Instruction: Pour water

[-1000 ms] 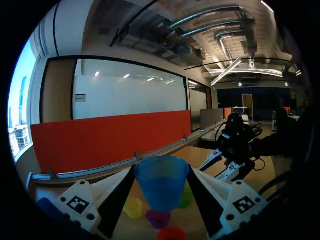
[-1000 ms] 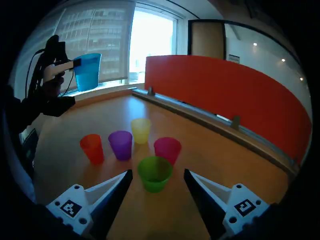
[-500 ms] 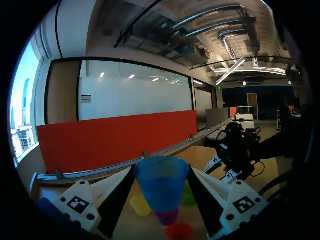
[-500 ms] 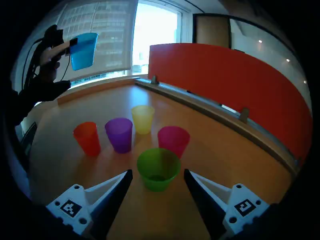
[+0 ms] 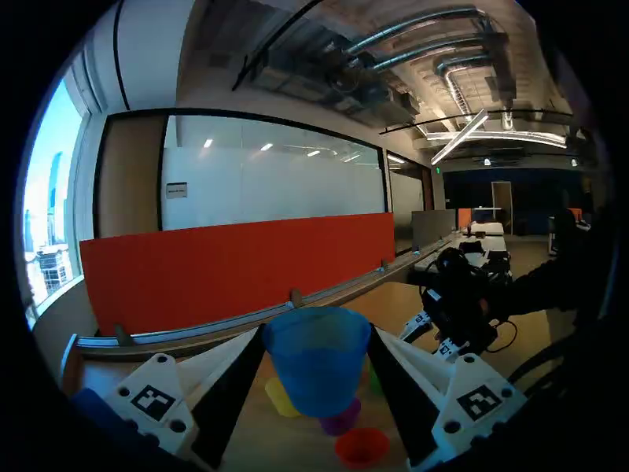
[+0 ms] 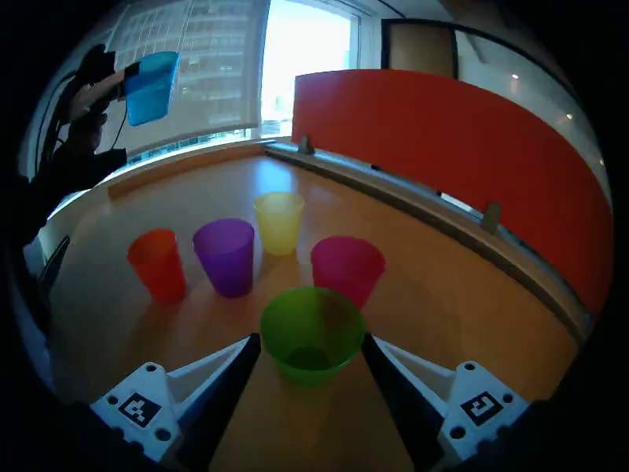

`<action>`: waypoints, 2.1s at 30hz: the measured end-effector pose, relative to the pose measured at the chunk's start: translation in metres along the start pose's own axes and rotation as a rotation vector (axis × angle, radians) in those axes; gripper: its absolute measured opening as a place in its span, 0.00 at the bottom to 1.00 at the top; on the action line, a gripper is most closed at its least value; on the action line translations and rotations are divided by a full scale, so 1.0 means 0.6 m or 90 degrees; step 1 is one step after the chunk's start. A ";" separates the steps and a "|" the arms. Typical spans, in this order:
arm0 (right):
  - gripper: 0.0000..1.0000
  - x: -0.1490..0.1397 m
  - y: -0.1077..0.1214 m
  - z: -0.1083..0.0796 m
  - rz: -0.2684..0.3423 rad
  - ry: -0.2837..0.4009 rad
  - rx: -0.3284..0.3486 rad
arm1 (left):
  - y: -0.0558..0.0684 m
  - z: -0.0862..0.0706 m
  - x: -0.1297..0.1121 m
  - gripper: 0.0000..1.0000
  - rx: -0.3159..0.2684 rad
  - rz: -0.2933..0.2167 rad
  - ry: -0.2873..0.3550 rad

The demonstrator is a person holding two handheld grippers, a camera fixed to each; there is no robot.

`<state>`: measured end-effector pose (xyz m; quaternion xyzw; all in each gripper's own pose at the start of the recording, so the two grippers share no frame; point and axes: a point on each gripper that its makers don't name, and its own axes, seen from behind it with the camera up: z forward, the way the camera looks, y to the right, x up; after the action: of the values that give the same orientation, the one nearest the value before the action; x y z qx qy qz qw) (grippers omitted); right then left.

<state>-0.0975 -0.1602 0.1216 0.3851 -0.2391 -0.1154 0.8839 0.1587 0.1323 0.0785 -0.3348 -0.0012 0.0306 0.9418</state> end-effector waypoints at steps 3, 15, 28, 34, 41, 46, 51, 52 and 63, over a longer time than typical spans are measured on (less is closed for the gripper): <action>1.00 -0.001 0.002 0.010 0.002 0.001 0.000 | -0.005 -0.004 -0.001 0.89 0.005 0.000 0.000; 0.92 -0.003 0.000 0.030 0.003 0.008 -0.004 | -0.017 -0.011 -0.011 0.89 0.014 -0.004 -0.001; 0.91 0.055 -0.008 0.001 0.016 0.066 -0.009 | -0.026 -0.015 -0.011 0.89 0.016 -0.008 -0.002; 0.91 0.108 -0.031 -0.026 0.017 0.111 0.004 | -0.025 -0.019 -0.006 0.89 0.016 -0.009 0.000; 0.91 0.171 -0.058 -0.057 0.027 0.171 0.019 | -0.022 -0.022 -0.007 0.89 0.014 -0.011 0.000; 0.91 0.199 -0.074 -0.075 0.024 0.199 0.023 | -0.014 -0.023 -0.004 0.89 0.003 -0.014 0.003; 0.91 0.217 -0.088 -0.088 0.018 0.224 0.027 | -0.006 -0.022 -0.003 0.89 -0.011 -0.015 0.005; 0.91 0.219 -0.091 -0.090 0.018 0.228 0.028 | -0.004 -0.021 -0.003 0.89 -0.014 -0.015 0.005; 0.91 0.237 -0.115 -0.105 -0.001 0.256 0.037 | 0.003 -0.017 -0.009 0.89 -0.035 -0.023 0.011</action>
<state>0.0557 -0.2228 0.0811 0.4260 -0.0609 -0.0301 0.9022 0.1537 0.1270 0.0698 -0.3606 0.0001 0.0107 0.9327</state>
